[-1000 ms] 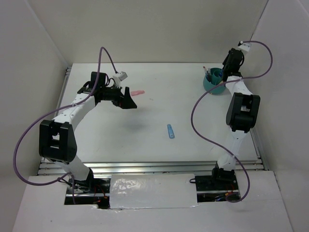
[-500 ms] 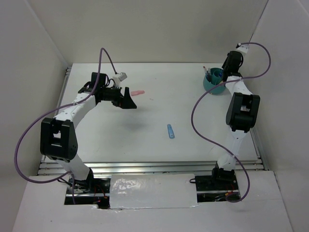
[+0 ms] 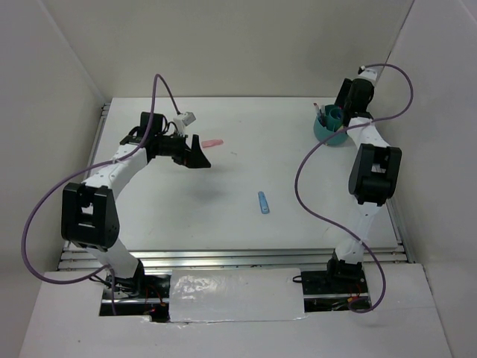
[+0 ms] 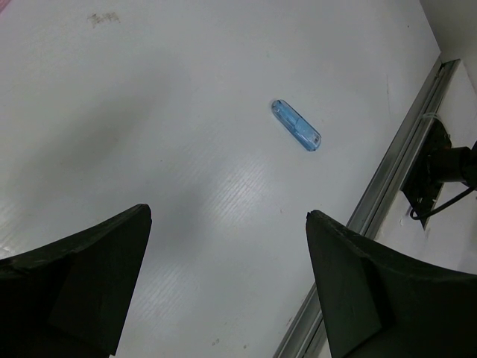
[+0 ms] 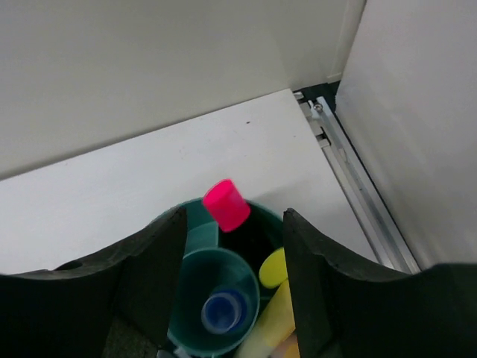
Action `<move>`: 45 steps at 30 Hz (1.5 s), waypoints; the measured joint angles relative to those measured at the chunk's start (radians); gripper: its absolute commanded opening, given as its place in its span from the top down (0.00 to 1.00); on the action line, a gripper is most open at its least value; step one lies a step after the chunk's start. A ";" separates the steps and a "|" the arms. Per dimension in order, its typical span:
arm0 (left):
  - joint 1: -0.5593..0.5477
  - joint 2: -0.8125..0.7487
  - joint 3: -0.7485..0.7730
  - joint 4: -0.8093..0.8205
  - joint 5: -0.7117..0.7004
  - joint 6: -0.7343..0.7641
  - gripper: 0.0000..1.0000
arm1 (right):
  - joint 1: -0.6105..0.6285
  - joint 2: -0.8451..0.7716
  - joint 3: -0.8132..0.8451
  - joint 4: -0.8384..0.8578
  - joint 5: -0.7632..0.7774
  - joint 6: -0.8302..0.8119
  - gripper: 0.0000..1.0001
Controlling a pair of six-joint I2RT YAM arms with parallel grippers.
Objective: Sort the stationery into containers
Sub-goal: Place the pen in the storage box, then pick up the pen from the center of the board.
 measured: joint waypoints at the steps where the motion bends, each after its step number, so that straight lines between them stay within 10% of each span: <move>1: 0.000 -0.008 -0.005 0.000 -0.002 0.000 0.03 | 0.004 -0.018 -0.013 -0.010 -0.015 -0.011 0.42; 18: 0.011 -0.280 -0.135 -0.097 -0.229 -0.004 0.01 | 0.353 -0.625 -0.140 -0.497 -0.348 -0.259 0.56; 27: 0.018 -0.370 -0.216 -0.160 -0.389 -0.027 0.01 | 0.615 -0.291 -0.210 -0.876 -0.415 -0.203 0.49; 45: 0.029 -0.402 -0.272 -0.169 -0.397 -0.052 0.01 | 0.631 -0.017 -0.130 -1.140 -0.419 -0.094 0.41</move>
